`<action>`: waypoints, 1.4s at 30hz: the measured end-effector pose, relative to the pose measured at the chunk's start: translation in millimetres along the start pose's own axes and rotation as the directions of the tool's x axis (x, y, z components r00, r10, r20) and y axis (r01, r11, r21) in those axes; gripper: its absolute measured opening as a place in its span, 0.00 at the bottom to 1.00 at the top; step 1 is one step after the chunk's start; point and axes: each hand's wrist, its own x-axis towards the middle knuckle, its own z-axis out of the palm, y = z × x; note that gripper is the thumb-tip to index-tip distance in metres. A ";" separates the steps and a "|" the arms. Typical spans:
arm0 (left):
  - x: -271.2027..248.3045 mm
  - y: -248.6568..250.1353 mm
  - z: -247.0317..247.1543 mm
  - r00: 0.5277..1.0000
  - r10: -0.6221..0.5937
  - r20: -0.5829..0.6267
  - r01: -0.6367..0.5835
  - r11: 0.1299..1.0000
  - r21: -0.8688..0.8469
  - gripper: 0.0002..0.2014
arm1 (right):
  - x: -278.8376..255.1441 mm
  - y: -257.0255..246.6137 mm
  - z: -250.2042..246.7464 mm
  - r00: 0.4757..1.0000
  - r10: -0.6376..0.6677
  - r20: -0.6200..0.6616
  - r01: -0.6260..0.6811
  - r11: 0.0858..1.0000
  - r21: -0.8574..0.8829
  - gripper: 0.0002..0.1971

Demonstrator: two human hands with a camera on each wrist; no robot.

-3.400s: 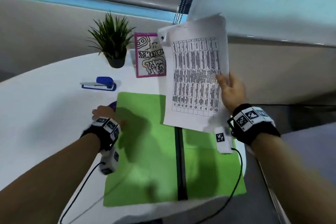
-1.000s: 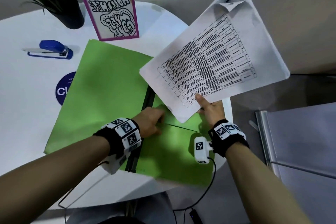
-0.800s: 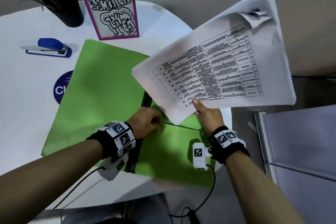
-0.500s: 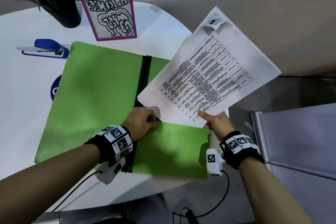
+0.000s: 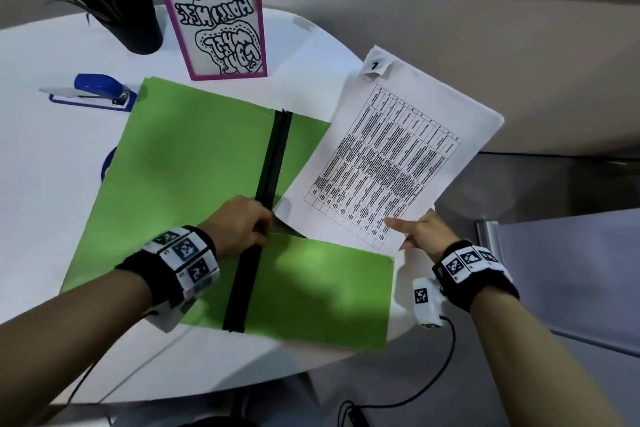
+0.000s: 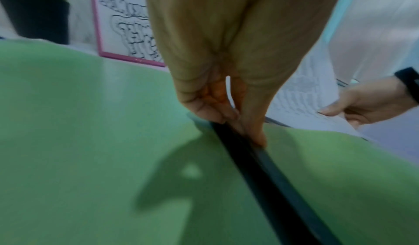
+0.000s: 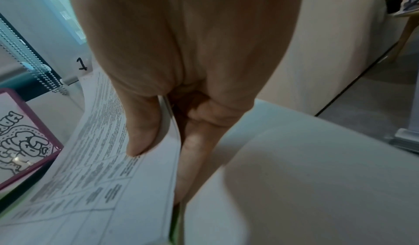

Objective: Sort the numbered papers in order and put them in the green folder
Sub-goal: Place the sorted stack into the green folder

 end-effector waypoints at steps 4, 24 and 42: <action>-4.1 -13.7 -7.2 1.000 -0.010 0.004 0.010 0.987 -0.158 0.09 | 2.6 -7.4 1.6 0.997 -0.004 0.081 0.012 0.996 -0.087 0.18; 1.3 -15.6 -4.1 0.981 -0.190 0.042 0.190 0.893 -0.407 0.04 | 35.2 -76.8 -18.5 0.988 -0.063 -0.139 -0.082 0.547 -0.833 0.38; -30.8 -50.5 5.2 0.961 -0.272 -0.050 0.203 0.818 -0.538 0.02 | 93.9 -200.4 94.4 0.773 -0.483 0.411 0.620 0.438 -0.651 0.14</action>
